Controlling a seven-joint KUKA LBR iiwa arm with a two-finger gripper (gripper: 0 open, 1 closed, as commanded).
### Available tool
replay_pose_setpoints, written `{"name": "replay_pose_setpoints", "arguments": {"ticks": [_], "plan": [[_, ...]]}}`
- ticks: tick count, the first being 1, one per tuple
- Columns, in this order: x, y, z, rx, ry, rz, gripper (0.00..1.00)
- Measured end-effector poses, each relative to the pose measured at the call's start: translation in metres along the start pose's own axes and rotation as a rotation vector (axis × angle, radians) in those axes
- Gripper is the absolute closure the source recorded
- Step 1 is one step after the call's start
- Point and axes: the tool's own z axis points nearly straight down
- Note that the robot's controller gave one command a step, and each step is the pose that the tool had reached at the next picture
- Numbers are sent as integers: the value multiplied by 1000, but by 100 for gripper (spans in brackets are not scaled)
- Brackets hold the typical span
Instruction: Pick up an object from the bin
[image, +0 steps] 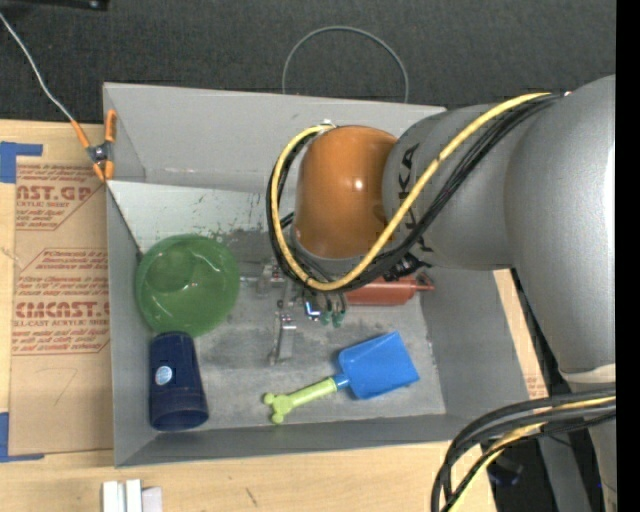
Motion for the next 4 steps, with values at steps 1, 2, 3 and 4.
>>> {"name": "replay_pose_setpoints", "arguments": {"ticks": [1, 2, 3, 4], "plan": [[-2, -1, -5, -1, -8, 2, 0], [62, -58, 25, 0, -2, -106, 0], [87, -78, 29, -1, -1, -87, 0], [71, -95, 63, -1, -4, -531, 100]]}}
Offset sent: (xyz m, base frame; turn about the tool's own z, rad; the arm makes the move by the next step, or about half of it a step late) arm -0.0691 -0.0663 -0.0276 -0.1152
